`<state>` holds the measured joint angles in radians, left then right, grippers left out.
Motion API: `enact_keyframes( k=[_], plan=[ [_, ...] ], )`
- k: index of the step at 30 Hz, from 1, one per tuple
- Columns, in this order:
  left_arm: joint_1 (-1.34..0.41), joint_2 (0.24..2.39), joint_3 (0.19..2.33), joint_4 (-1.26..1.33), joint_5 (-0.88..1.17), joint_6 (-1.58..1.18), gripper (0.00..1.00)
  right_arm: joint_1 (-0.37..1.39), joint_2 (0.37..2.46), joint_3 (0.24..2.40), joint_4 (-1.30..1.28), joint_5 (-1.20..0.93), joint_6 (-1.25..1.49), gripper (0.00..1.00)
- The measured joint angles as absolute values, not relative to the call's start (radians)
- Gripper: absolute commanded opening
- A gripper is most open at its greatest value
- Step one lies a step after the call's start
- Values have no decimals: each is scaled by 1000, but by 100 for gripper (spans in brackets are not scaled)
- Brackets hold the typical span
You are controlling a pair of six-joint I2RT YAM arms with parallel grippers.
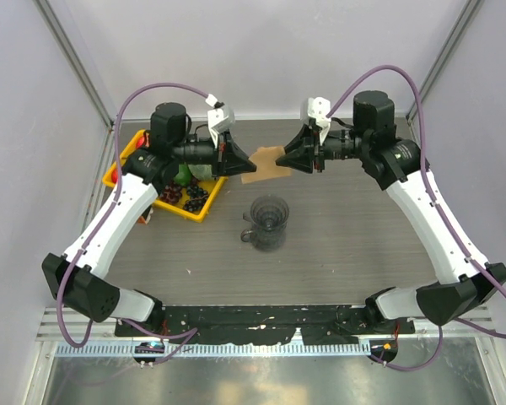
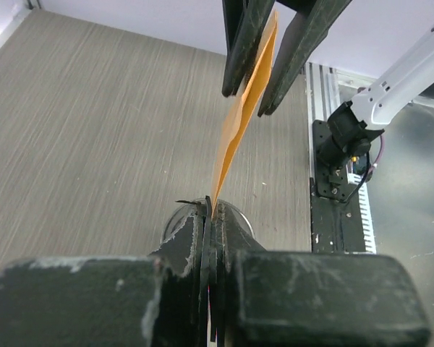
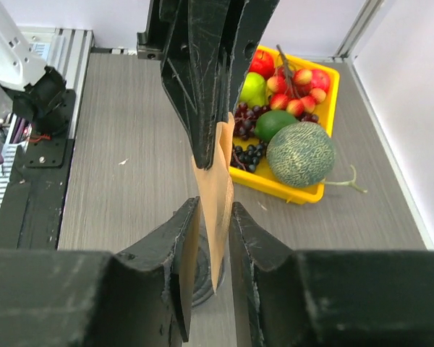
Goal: Place the coffee filter in the dripper
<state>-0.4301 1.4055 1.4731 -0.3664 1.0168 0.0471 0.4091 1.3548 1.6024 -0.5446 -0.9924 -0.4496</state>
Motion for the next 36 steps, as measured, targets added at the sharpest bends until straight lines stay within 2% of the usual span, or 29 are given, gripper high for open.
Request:
enact_keyframes(
  k=[5, 8, 9, 10, 11, 12, 13, 14, 16, 20, 27, 31, 34, 36],
  plan=[
    [-448, 1398, 1473, -424, 986, 123, 0, 426, 1382, 1613, -649, -992, -544, 24],
    [-457, 1396, 1473, -439, 976, 154, 0, 434, 1397, 1613, -691, -986, -583, 5],
    [-460, 1396, 1473, -444, 974, 166, 2, 437, 1400, 1613, -696, -982, -594, 5],
    [-463, 1395, 1473, -448, 970, 175, 17, 439, 1402, 1613, -702, -977, -603, 5],
    [-465, 1394, 1473, -451, 968, 184, 39, 441, 1403, 1613, -707, -971, -609, 6],
    [-467, 1393, 1473, -458, 969, 193, 54, 442, 1403, 1613, -709, -967, -617, 6],
    [-470, 1391, 1473, -464, 970, 209, 63, 443, 1403, 1613, -713, -962, -629, 5],
    [-470, 1390, 1477, -483, 976, 224, 67, 443, 1403, 1614, -717, -959, -644, 5],
    [-465, 1389, 1499, -537, 997, 249, 70, 444, 1403, 1618, -738, -947, -692, 5],
    [-440, 1374, 1547, -601, 1026, 286, 68, 444, 1403, 1637, -811, -936, -809, 5],
    [-426, 1349, 1615, -637, 1048, 318, 44, 502, 1402, 1645, -902, -907, -1007, 5],
    [-440, 1349, 1637, -638, 1056, 323, 36, 539, 1398, 1644, -918, -883, -1061, 5],
    [-450, 1349, 1637, -642, 1063, 323, 34, 555, 1393, 1643, -921, -868, -1077, 5],
    [-453, 1349, 1637, -642, 1068, 323, 37, 558, 1385, 1641, -921, -862, -1080, 5]
  ],
)
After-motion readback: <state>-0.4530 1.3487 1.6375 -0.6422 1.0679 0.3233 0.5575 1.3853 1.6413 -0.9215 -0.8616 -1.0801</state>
